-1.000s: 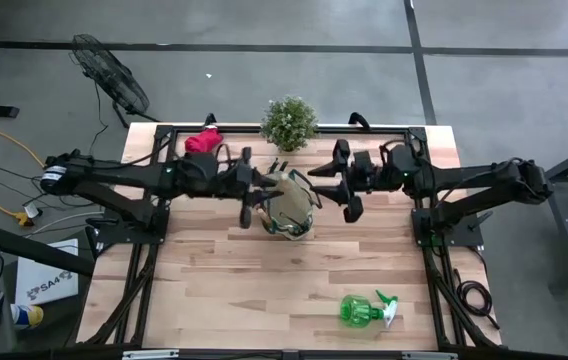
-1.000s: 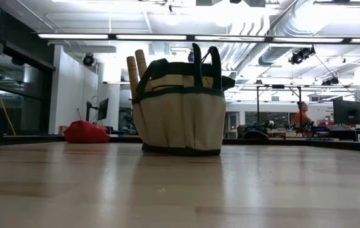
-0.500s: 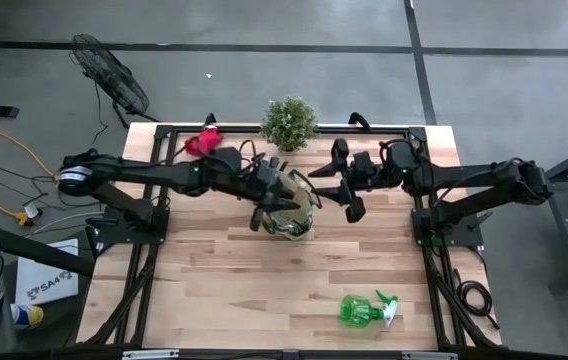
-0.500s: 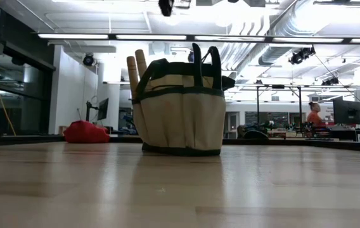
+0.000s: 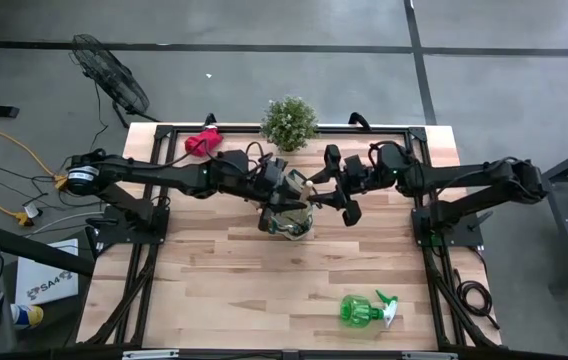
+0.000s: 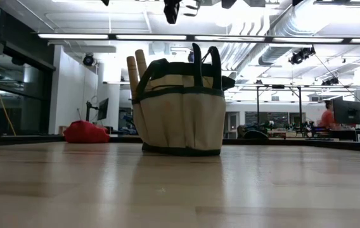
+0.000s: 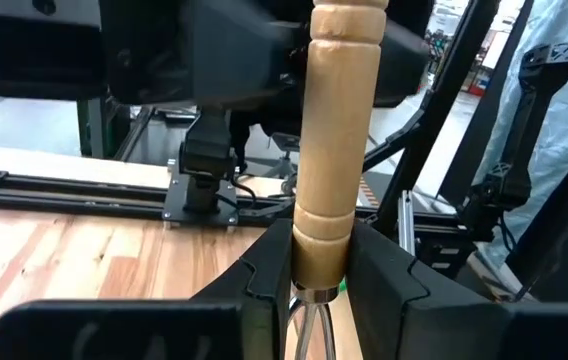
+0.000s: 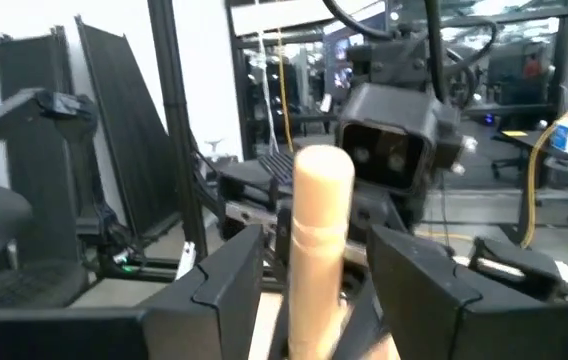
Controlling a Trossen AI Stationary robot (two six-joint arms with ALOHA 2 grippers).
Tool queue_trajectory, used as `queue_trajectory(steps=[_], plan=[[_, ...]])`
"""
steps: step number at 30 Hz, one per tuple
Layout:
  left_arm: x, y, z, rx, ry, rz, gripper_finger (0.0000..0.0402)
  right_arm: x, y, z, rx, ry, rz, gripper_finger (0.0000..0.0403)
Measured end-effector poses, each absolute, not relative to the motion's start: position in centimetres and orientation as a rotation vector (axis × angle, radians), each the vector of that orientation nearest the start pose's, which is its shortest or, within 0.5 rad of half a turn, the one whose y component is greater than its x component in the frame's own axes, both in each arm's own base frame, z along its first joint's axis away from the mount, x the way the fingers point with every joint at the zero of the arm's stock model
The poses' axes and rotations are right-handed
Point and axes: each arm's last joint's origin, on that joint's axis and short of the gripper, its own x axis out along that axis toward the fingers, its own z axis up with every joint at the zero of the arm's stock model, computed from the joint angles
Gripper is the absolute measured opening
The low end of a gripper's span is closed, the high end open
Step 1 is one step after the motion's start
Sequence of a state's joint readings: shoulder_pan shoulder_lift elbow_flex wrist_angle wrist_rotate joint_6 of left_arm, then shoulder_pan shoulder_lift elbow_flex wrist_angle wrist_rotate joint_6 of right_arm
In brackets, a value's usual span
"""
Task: Pick & Place Garden tools in Gardening bag
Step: Put the brown hand rake into the brown gardening bag
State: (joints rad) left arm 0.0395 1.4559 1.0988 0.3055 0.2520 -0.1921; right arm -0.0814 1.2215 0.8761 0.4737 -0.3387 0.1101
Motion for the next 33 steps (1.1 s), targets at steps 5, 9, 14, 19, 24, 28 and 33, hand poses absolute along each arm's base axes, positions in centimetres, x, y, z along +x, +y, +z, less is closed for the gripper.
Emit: queue_trajectory(steps=[5,9,14,19,24,28,33], plan=[[33.6,0.6,33.1,-0.2,0.077,-0.206,0.0067,28.1,-1.3,33.5,0.099,-0.139,0.271,0.0171],[33.6,0.6,33.0,-0.201,0.088,-0.204,0.0067,28.1,-1.6,33.5,0.122,-0.132,0.263,0.0171],[33.6,0.6,33.0,-0.201,0.088,-0.204,0.0067,28.0,-2.3,33.5,0.162,-0.128,0.264,0.0171],[33.6,0.6,33.0,-0.205,0.088,-0.199,0.0067,27.9,-2.6,33.5,0.194,-0.122,0.281,0.0144],[33.6,0.6,33.0,-0.203,0.088,-0.196,0.0067,27.9,-2.5,33.5,0.192,-0.117,0.318,0.0087],[33.6,0.6,33.0,-0.206,0.088,-0.196,0.0067,27.9,-2.5,33.5,0.179,-0.119,0.327,0.005],[33.6,0.6,33.0,-0.217,0.089,-0.196,0.0067,27.9,-2.5,33.5,0.18,-0.121,0.328,0.005]])
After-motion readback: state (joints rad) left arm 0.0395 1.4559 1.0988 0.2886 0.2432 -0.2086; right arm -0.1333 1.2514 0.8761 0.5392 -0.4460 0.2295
